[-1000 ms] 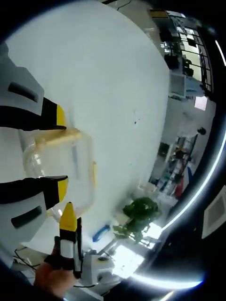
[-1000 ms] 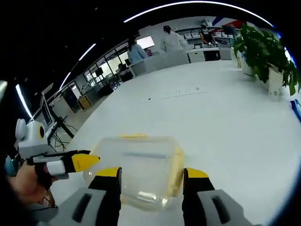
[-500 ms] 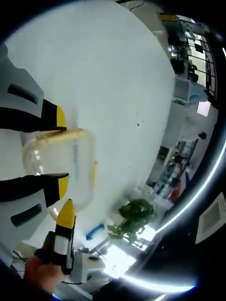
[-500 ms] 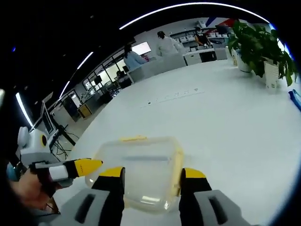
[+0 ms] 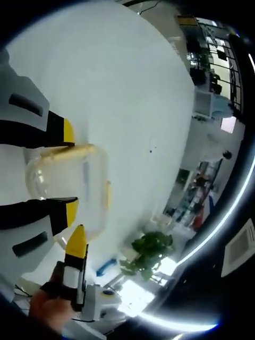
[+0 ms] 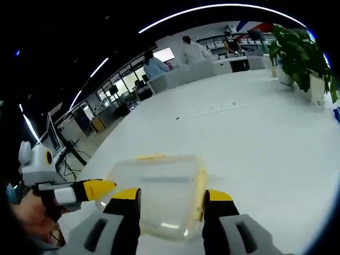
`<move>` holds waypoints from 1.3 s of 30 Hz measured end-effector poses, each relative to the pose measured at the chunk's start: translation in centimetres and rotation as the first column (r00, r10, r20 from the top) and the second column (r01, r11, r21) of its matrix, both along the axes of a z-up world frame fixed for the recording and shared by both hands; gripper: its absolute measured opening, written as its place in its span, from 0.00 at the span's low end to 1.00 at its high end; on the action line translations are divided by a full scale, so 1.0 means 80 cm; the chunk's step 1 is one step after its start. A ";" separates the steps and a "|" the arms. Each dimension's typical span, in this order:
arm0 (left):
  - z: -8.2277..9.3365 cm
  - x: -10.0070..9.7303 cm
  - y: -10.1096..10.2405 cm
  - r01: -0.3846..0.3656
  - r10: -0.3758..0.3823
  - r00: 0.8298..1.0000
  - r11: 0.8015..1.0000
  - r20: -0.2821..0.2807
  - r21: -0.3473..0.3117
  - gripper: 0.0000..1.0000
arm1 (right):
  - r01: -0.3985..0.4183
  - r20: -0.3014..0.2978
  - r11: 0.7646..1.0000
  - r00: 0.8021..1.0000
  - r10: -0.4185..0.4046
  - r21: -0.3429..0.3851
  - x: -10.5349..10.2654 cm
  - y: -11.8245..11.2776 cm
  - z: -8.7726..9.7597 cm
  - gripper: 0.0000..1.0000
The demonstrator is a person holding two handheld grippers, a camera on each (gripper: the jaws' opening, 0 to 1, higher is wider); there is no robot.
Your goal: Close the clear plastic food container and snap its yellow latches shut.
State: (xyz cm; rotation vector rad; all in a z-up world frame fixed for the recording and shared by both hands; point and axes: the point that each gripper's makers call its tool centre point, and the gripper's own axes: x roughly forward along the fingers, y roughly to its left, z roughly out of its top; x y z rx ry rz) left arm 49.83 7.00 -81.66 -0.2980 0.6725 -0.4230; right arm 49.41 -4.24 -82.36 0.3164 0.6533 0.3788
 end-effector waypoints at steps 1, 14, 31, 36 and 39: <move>0.000 0.002 0.005 -0.008 0.008 1.000 1.000 -0.001 0.001 0.36 | -0.005 0.001 1.000 1.000 0.005 0.001 0.002 0.005 0.000 0.45; -0.001 0.047 0.071 -0.077 0.077 0.997 0.997 0.000 0.014 0.36 | -0.038 0.014 0.999 0.999 0.038 0.009 0.052 0.069 0.000 0.45; -0.001 0.074 0.118 -0.096 0.097 0.995 0.995 -0.025 0.023 0.37 | -0.068 0.015 0.998 0.998 0.067 0.019 0.079 0.113 -0.002 0.45; -0.003 0.070 0.112 -0.053 0.054 0.998 0.997 -0.023 0.051 0.45 | -0.092 0.047 0.996 0.995 0.092 -0.001 0.079 0.114 0.000 0.46; -0.004 0.072 0.116 -0.059 0.061 0.997 0.997 -0.037 0.044 0.46 | -0.098 0.046 0.995 0.994 0.098 -0.003 0.079 0.111 0.002 0.46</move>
